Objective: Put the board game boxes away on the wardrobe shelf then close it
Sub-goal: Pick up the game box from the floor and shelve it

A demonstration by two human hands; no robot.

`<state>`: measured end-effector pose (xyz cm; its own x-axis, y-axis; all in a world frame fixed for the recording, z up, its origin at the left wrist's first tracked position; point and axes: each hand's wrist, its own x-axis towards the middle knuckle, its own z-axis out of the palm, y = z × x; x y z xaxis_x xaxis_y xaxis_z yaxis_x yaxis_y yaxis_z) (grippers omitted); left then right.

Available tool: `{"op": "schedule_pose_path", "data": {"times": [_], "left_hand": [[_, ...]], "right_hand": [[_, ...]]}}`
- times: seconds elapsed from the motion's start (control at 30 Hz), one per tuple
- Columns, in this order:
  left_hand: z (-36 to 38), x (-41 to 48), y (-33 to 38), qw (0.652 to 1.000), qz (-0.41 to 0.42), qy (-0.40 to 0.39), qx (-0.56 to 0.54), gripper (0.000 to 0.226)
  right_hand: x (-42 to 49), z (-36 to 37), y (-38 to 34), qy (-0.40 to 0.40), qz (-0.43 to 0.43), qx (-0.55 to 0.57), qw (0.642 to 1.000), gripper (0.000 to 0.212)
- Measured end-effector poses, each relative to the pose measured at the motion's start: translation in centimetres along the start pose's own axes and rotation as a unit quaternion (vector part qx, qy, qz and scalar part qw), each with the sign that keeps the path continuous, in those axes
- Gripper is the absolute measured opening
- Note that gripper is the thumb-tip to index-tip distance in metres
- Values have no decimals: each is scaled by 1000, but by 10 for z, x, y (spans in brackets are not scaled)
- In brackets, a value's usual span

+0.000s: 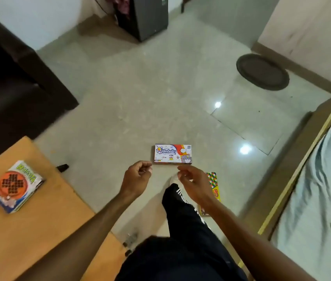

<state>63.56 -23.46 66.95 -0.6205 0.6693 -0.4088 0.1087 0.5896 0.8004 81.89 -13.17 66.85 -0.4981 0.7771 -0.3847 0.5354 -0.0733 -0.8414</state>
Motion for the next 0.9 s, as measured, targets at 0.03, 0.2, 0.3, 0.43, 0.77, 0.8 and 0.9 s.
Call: {"op": "schedule_pose_path", "data": {"times": [0.03, 0.2, 0.3, 0.43, 0.77, 0.8, 0.9], "left_hand": [[4, 28, 4, 999, -16, -19, 22, 15], [38, 182, 6, 966, -19, -163, 201, 27], [73, 269, -8, 926, -23, -224, 301, 37], [138, 379, -56, 887, 0, -283, 364, 36], [302, 588, -272, 728, 141, -376, 555, 56], [316, 602, -288, 722, 155, -375, 560, 61], [348, 632, -330, 710, 161, -392, 562, 75]], "right_hand": [[24, -2, 1, -4, 21, -2, 1000, 22], [153, -3, 40, 1, 102, 13, 995, 31], [221, 15, 86, 18, 170, 31, 985, 34], [305, 61, 156, 24, 252, 49, 966, 38], [459, 224, 378, 115, 408, 139, 895, 40], [469, 237, 395, 136, 417, 158, 885, 41], [492, 271, 430, 197, 447, 240, 839, 45]]}}
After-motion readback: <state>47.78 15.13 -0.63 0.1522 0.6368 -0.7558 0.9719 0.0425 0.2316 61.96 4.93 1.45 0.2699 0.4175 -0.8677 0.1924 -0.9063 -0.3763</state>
